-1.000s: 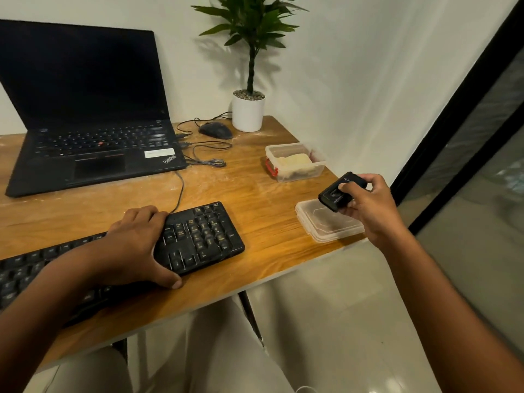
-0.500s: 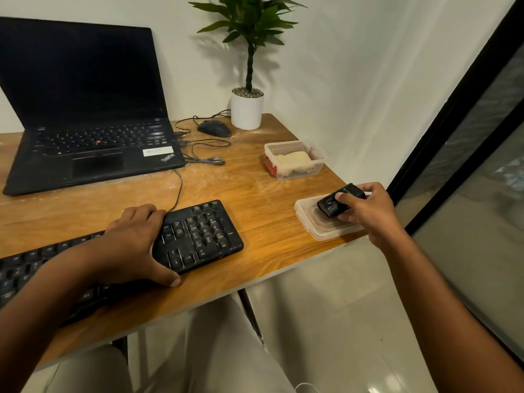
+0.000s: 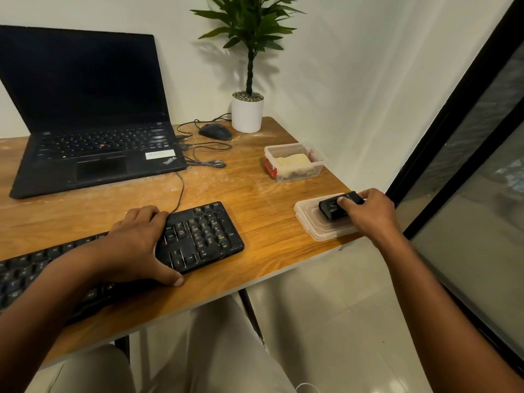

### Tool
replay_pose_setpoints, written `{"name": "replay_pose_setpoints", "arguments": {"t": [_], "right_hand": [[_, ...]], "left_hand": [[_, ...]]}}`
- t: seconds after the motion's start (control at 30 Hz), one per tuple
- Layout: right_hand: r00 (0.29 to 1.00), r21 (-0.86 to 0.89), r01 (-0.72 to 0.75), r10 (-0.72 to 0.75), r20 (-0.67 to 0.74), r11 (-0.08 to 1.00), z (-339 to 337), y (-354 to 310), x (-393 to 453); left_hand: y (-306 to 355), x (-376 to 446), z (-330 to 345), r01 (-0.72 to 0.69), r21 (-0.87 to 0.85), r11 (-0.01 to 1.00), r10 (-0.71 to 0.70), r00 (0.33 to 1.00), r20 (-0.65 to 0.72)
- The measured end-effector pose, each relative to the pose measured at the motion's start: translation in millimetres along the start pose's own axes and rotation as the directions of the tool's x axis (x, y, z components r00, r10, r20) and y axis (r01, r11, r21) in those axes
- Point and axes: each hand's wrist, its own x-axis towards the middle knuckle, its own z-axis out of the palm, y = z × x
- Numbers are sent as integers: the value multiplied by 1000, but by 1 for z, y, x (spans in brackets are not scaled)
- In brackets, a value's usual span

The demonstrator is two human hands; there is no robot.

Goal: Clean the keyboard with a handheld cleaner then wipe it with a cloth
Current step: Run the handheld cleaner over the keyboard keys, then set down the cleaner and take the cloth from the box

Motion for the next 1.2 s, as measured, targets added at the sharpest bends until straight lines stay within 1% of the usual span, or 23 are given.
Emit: {"name": "replay_pose_setpoints", "arguments": {"t": [0.1, 0.2, 0.27, 0.4, 0.57, 0.7, 0.8, 0.97, 1.07, 1.2], "right_hand": [[1000, -80, 16, -16, 6, 997, 0, 1, 1], [1000, -133, 16, -15, 6, 991, 2, 5, 3], [999, -171, 39, -42, -14, 984, 4, 6, 4], [983, -161, 175, -182, -33, 971, 9, -6, 0], [930, -96, 367, -368, 7, 925, 20, -33, -6], [878, -49, 479, -477, 50, 876, 28, -50, 2], [845, -39, 533, -531, 64, 845, 32, -60, 18], [832, -1, 546, -542, 123, 838, 37, -75, 53], [836, -40, 535, -522, 167, 844, 44, -80, 80], [857, -96, 492, -462, 228, 865, 54, -86, 115]], "left_hand": [[1, 0, -2, 0, -14, 1000, 1, 1000, 14], [5, 3, -1, -36, -36, 999, 35, 999, -28], [12, 6, -2, -73, -48, 996, 70, 996, -59], [37, 15, -8, -121, -31, 992, 116, 984, -133], [72, 33, -23, -204, -1, 979, 200, 959, -201], [92, 58, -33, -249, 29, 968, 250, 942, -225], [106, 82, -42, -281, 44, 959, 283, 928, -243], [129, 123, -58, -323, 108, 940, 341, 893, -295], [138, 146, -64, -334, 146, 931, 364, 882, -301], [145, 175, -72, -342, 161, 926, 375, 880, -292]]}}
